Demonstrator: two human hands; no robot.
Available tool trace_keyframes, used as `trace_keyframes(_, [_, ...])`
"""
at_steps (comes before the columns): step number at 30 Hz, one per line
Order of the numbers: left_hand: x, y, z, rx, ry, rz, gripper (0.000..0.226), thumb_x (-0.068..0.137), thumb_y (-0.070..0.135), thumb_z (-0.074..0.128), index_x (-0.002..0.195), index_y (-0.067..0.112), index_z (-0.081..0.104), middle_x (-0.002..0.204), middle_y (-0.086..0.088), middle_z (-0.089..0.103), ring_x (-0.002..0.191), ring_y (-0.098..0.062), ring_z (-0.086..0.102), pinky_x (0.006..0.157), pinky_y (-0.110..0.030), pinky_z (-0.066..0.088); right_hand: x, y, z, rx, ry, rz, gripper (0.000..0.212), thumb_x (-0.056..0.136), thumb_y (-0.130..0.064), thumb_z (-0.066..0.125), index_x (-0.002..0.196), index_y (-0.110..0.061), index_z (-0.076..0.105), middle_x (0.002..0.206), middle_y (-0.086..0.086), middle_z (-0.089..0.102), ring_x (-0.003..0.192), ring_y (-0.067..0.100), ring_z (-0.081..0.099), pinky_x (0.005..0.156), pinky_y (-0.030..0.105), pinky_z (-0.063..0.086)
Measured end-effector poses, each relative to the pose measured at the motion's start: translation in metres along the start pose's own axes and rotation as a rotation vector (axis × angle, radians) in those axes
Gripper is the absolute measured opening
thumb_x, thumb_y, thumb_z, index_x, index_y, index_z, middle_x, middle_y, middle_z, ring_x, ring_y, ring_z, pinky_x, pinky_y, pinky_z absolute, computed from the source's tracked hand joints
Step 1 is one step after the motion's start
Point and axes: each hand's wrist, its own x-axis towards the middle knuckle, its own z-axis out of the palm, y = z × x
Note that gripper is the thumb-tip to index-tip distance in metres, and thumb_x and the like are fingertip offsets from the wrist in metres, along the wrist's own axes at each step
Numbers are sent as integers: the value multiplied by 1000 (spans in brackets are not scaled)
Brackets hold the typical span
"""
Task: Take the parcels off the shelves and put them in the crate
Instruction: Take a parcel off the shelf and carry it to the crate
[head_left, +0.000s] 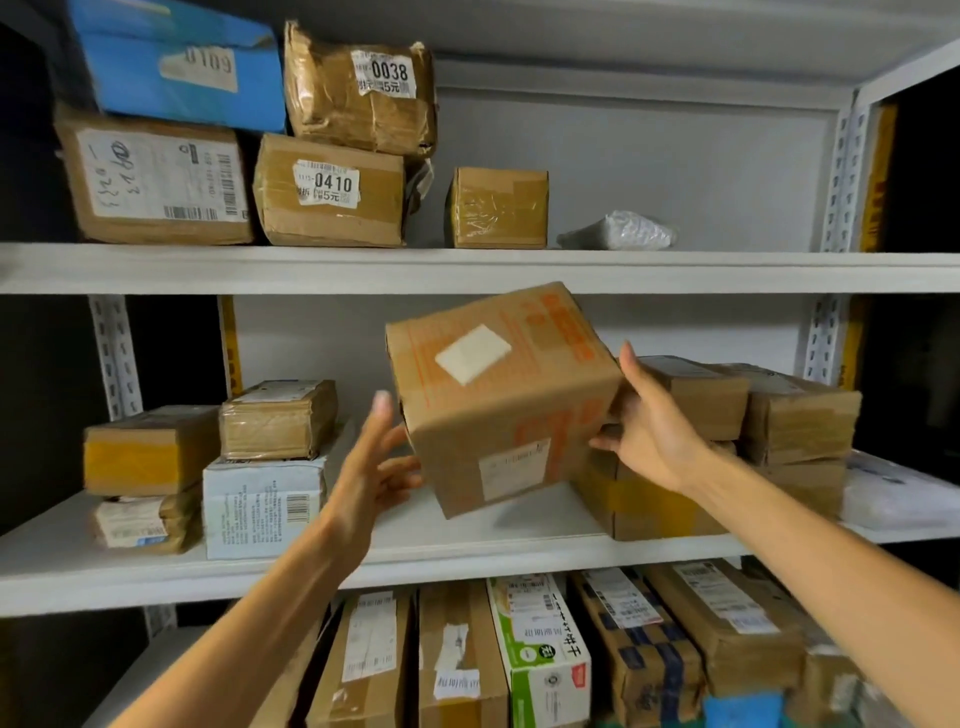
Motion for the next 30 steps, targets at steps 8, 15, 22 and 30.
trace_keyframes(8, [5, 21, -9, -100, -36, -77, 92, 55, 99, 35, 97, 29, 77, 93, -10, 68, 88, -26, 56, 87, -36, 43, 6, -10, -4, -112, 2, 75, 66, 58, -84, 54, 72, -19, 61, 71, 11, 60, 71, 28, 59, 80, 44, 50])
trace_keyframes(15, [11, 26, 1, -95, -31, 15, 82, 60, 71, 65, 124, 20, 61, 113, -14, 68, 103, -31, 66, 91, -49, 51, 10, 5, 3, 57, 79, 59, 39, 70, -49, 69, 84, -13, 69, 82, 7, 73, 83, 24, 67, 81, 36, 48])
trace_keyframes(22, [15, -1, -15, 53, -152, 38, 72, 66, 39, 77, 133, 25, 56, 124, 1, 65, 109, -20, 64, 78, -29, 54, 17, 48, 16, 261, -3, 75, 63, 65, -4, 62, 127, -14, 57, 110, 14, 70, 100, 29, 63, 79, 39, 48])
trace_keyframes(30, [27, -41, -22, 2, 140, 69, 82, 55, 29, 86, 132, 26, 55, 116, 4, 70, 102, -13, 68, 86, -30, 56, 49, 96, 32, 96, -26, 135, 61, 52, -17, 86, 109, -30, 65, 103, 1, 74, 93, 14, 70, 77, 33, 48])
